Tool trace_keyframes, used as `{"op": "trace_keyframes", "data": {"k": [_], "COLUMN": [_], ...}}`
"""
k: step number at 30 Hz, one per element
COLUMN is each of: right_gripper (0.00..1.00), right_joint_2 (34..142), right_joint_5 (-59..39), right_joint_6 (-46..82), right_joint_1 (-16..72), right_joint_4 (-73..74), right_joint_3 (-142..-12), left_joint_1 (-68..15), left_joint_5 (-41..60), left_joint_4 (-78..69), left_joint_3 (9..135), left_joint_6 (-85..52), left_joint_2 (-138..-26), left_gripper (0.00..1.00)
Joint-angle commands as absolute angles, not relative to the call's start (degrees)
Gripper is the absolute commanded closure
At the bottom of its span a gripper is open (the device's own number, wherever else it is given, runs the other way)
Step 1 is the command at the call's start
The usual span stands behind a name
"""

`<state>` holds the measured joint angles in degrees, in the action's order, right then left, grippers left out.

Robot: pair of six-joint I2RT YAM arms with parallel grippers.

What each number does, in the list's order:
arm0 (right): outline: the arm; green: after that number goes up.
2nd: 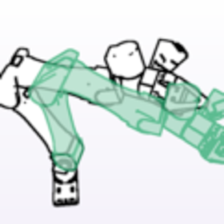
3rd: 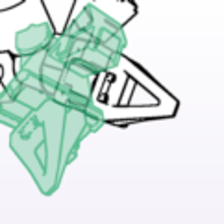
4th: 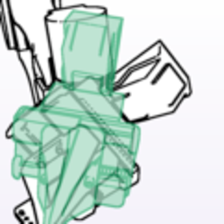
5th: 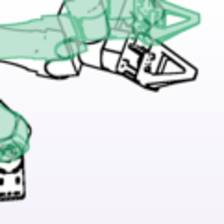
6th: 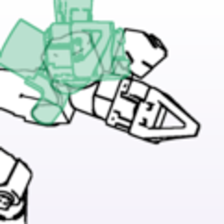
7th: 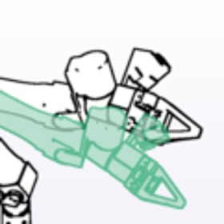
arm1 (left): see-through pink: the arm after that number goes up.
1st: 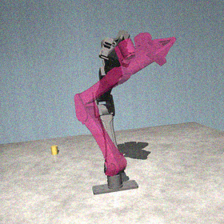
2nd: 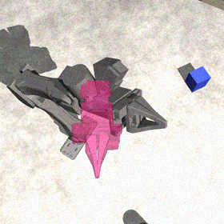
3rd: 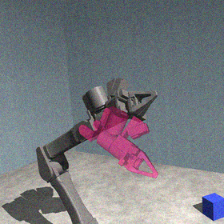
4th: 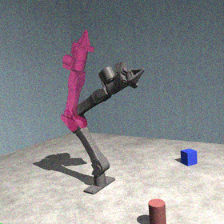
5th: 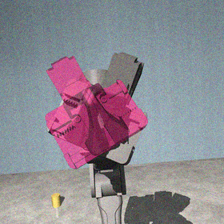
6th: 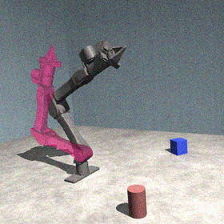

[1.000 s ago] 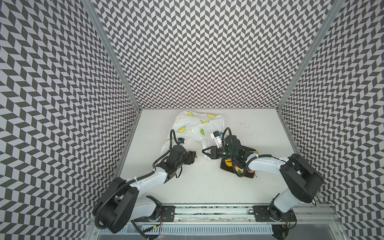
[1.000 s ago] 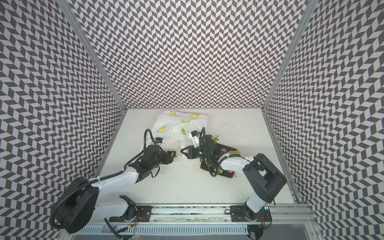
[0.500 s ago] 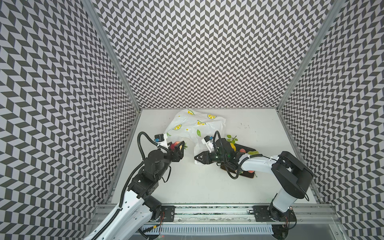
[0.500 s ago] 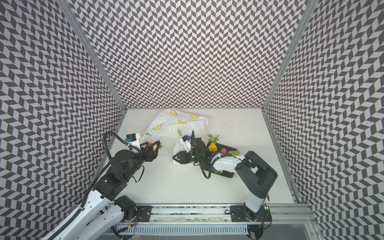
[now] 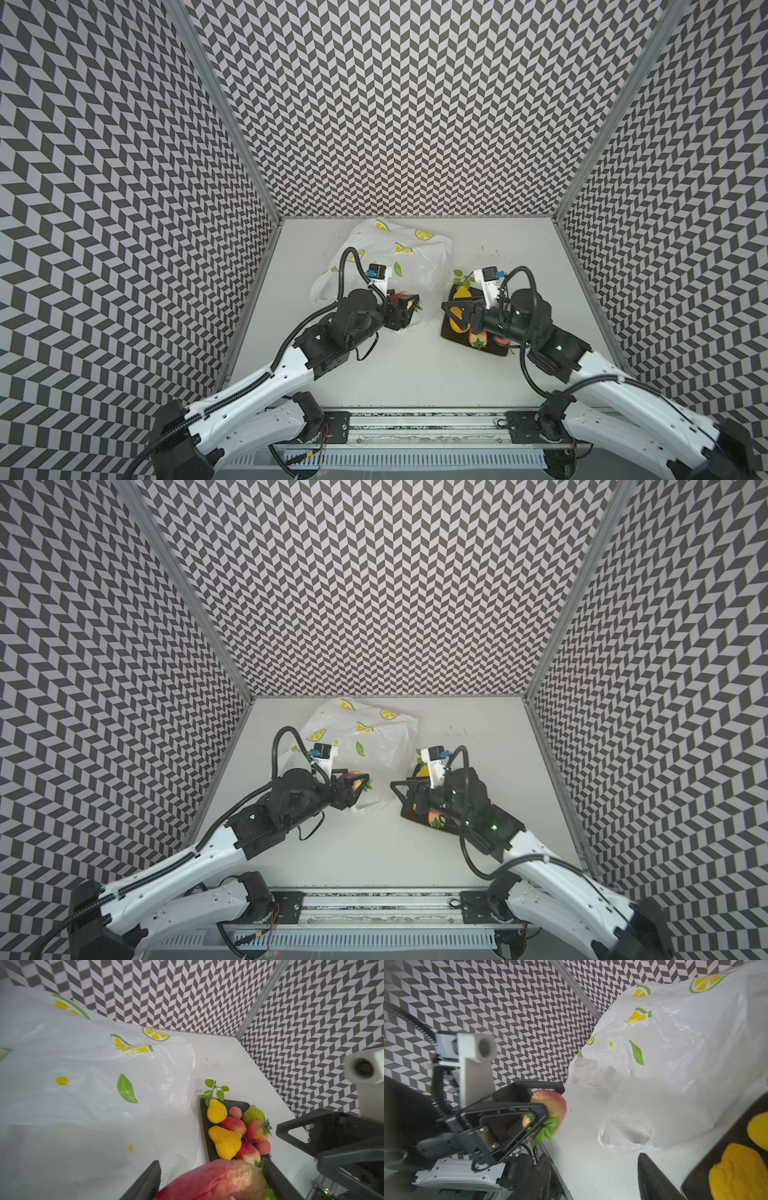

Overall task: Take the fake fruits out of the plastic bag
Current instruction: 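Carry the red apple over the black tray with the left gripper while the right withdraws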

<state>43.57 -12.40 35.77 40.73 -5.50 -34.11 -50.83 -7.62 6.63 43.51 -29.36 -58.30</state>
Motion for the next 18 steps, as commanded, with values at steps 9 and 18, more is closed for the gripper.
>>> {"op": "trace_keyframes", "data": {"k": [9, 18], "right_gripper": [0.36, 0.36], "right_joint_2": [22.36, 20.94], "right_joint_5": [2.25, 1.47], "right_joint_6": [39.3, 38.68], "right_joint_1": [40.69, 40.7], "right_joint_4": [-21.29, -21.82], "right_joint_3": [-34.08, -33.84], "left_joint_1": [-55.54, -55.53], "left_joint_5": [-1.39, -1.42], "left_joint_4": [-4.57, -1.21], "left_joint_3": [61.23, 73.83], "left_joint_6": [-30.46, -30.56], "left_joint_2": [-89.12, -104.81], "left_gripper": [0.94, 0.91]}}
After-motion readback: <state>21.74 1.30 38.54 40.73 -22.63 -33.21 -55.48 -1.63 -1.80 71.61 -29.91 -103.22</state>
